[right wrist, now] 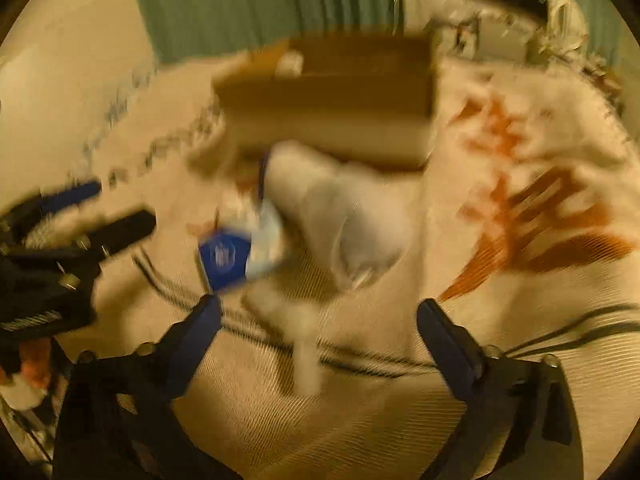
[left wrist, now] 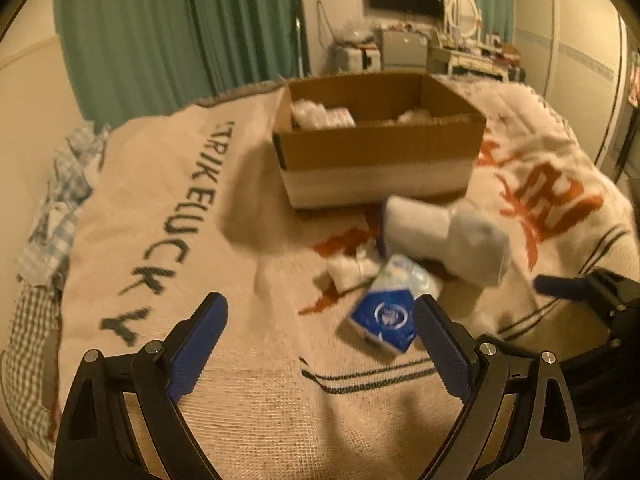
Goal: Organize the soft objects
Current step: 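Grasp a small white item with right while left grasps the blue Vinda tissue pack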
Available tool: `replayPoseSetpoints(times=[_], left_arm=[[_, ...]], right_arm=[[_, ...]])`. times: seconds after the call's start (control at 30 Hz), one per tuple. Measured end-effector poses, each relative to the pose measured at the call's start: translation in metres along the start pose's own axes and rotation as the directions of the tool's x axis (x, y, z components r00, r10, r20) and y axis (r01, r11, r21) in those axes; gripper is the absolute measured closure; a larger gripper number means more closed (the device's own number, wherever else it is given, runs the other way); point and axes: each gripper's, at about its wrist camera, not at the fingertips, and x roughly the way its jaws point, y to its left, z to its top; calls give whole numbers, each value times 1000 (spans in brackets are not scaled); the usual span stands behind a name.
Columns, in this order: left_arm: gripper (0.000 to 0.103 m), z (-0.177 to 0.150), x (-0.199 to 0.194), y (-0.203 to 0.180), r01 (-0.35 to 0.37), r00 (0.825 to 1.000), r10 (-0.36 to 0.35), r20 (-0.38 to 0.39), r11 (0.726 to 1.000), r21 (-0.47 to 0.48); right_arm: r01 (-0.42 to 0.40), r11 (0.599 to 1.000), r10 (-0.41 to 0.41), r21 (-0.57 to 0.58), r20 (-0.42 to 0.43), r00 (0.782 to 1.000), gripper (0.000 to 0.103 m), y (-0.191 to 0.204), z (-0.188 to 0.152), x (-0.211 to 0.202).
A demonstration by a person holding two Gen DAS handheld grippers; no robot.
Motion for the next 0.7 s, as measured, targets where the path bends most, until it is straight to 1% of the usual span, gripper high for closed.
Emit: replayPoseSetpoints(times=[0.03,0.07,0.13,0.17,0.2,0.27,0.3,0.33,0.4,0.5,0.57,0.6,0.63,0.7], left_arm=[[8,-3,4,2,3,1000,-4,-12,1000,-3],[8,-6,7,3,14,1000,-14,-25,1000,-7],[8,-10,15,4,31,998,-32,-57,999,-13],[8,-11,19,4,32,997,-33,-74,999,-11],[8,-11,21,3,31,996,-32,-85,999,-7],[8,-12,23,3,41,995,-41,-92,999,-4],[8,-13,24,2,41,994,-41,-97,999,-1],[8,-13,25,1,38,994,-38,-101,999,3],[8,-14,25,-2,42,994,-41,-104,999,13],[8,-14,27,-8,68,992,-65,-112,997,22],[8,-12,30,-15,67,991,-62,-121,997,35],[8,-11,33,-19,60,990,-54,-128,997,41],[8,-9,36,-23,59,989,-53,-135,997,46],[8,-7,43,-28,75,986,-68,-152,996,44]], right_arm=[[5,1000,-5,-14,-21,1000,17,3,-1,8],[10,1000,-11,-25,-39,999,21,6,-2,20],[14,1000,-15,-20,-44,999,33,6,-3,25],[11,1000,-13,-27,-74,997,35,8,-4,33],[11,1000,-13,-27,-74,997,37,8,-4,33],[25,999,-27,-33,-85,996,48,9,-6,37],[12,999,-15,-34,-84,996,65,9,-6,37],[-19,999,17,-32,-70,997,69,10,-6,33],[-16,999,14,-32,-59,998,73,10,-5,29],[-22,1000,22,6,-19,1000,73,0,0,16],[8,999,-9,49,14,1000,73,-19,12,5],[8,999,-9,49,14,1000,73,-19,12,5],[26,998,-27,59,25,999,73,-25,17,2],[43,996,-46,74,41,998,73,-32,20,-2]])
